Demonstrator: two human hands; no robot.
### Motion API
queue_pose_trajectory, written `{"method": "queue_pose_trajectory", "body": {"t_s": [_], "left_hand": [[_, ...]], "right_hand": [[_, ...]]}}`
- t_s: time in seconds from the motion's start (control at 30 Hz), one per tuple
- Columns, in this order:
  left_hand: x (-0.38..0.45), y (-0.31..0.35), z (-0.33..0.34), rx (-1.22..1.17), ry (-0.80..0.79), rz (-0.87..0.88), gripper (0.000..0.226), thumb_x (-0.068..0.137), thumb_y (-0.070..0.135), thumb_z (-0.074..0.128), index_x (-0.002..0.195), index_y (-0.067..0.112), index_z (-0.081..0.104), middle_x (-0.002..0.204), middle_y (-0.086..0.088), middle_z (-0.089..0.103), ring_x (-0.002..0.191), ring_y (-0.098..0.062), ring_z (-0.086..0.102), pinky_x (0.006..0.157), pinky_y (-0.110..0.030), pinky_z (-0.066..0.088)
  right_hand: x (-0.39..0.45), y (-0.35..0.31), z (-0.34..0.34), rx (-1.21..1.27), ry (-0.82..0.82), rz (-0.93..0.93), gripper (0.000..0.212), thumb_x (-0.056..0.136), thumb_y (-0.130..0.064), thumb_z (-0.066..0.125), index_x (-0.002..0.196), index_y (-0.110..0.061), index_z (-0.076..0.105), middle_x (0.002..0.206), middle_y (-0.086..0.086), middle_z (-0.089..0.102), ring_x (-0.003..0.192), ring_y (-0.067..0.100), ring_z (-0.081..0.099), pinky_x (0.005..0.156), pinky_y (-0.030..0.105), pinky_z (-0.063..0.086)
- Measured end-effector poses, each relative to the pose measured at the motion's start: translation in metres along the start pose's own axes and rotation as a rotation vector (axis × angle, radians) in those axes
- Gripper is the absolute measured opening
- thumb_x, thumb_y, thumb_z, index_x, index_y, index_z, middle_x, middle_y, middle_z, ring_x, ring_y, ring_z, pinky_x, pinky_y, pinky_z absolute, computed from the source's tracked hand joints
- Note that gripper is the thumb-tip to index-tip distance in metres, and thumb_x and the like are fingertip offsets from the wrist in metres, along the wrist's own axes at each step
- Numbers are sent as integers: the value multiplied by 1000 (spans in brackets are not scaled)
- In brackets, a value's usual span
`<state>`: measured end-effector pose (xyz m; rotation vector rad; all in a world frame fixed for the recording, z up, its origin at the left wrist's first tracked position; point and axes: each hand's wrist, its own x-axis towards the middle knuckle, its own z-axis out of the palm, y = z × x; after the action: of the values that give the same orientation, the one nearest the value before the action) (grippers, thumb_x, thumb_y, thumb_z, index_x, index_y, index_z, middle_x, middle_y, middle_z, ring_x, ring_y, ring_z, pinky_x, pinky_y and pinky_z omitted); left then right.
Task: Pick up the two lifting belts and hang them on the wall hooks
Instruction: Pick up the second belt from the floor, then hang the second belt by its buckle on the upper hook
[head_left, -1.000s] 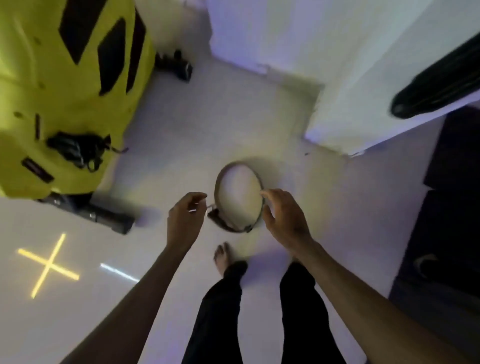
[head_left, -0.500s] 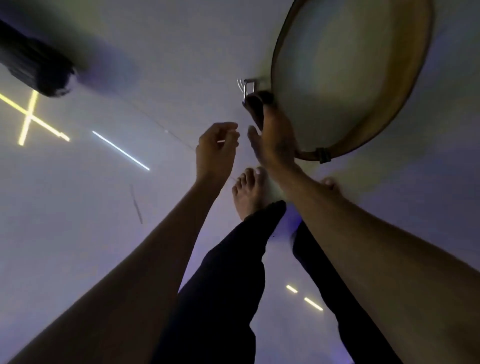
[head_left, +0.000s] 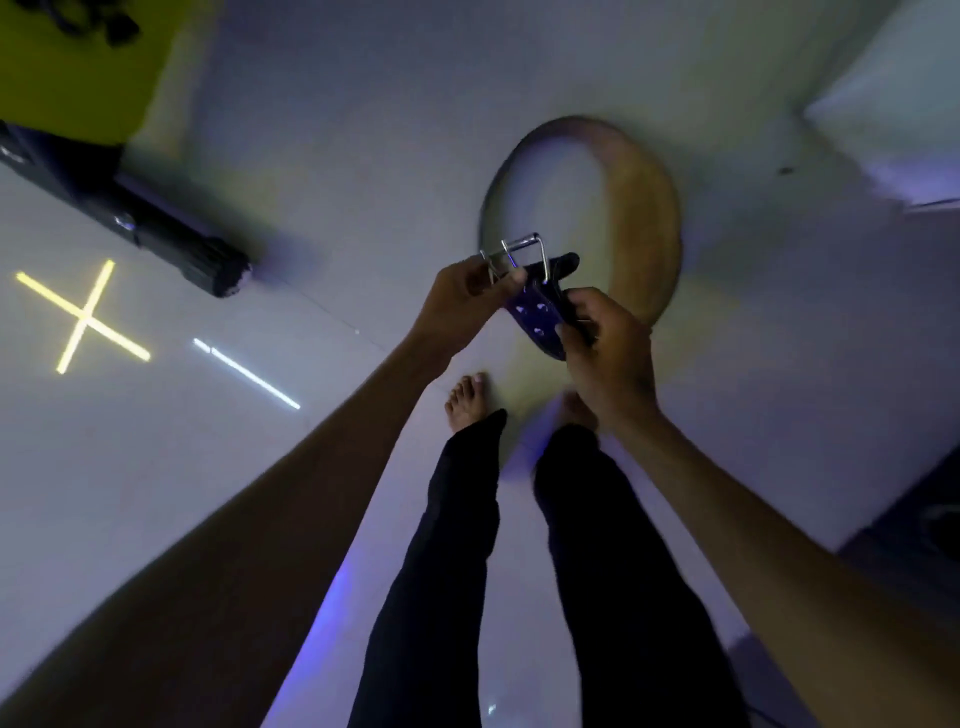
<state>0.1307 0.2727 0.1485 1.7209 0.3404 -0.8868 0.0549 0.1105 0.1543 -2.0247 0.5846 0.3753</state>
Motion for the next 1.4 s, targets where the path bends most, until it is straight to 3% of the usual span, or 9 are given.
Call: {"method": "queue_pose_trajectory", "body": {"t_s": [0.1,0.27,0.43,0.53,0.67,0.8,0.97,1.17,1.4], "left_hand": [[-53,94,23,-52,-118,167,36,84,2,79,118,4,67,96,3,74,88,-3,67,87,-23,55],[-145,233,69,49,-145,484,45,73,0,76,111,19,59,98,-2,69,90,-5,69,91,-32,57],[-242,371,98,136,-97,788,28,87,7,64,107,27,62,95,18,71,88,-3,67,86,-24,54],[-303,433,101,167,-83,957,32,90,6,61,103,35,62,94,28,71,84,-5,68,83,-26,56],[-375,486,104,128,-61,1129,24,91,5,61,102,27,64,95,4,72,83,-19,69,77,-47,60],[-453,531,119,22,-96,1255,21,92,8,62,97,28,63,97,-3,72,83,-20,69,78,-53,60],[-555,591,160,-130,-136,1393,13,92,8,63,105,8,67,99,-15,75,81,-19,71,75,-35,59],[-676,649,206,-297,-171,1486,13,94,2,63,107,1,68,82,1,70,61,-1,67,53,-14,51],[-760,689,245,-313,-164,1596,9,93,5,65,99,11,69,79,3,71,61,0,68,61,-23,54]], "right_hand": [[-36,-55,-88,100,127,2,26,77,-12,57,99,-25,64,91,4,76,84,24,73,78,47,59],[-90,-146,-219,279,259,-113,30,83,7,56,100,-17,61,86,-9,69,75,1,66,72,18,51],[-159,-241,-316,527,336,-207,23,86,5,58,97,-15,58,92,11,69,78,18,65,75,48,58],[-201,-294,-361,610,388,-285,10,92,2,61,94,-8,60,85,7,70,77,14,68,77,42,60],[-265,-348,-409,606,544,-415,18,92,-23,68,87,-6,66,80,9,73,80,22,73,83,49,58],[-328,-389,-451,616,685,-571,5,92,-15,69,96,-12,68,83,5,74,76,12,70,78,38,58],[-406,-408,-504,615,785,-698,15,91,-5,67,105,-7,66,91,6,73,84,13,69,83,28,57],[-472,-383,-550,551,874,-792,21,86,0,71,103,-13,66,89,-2,71,79,1,68,76,16,52],[-517,-345,-591,553,895,-864,39,83,13,67,120,4,58,107,8,69,87,-4,69,85,13,54]]}}
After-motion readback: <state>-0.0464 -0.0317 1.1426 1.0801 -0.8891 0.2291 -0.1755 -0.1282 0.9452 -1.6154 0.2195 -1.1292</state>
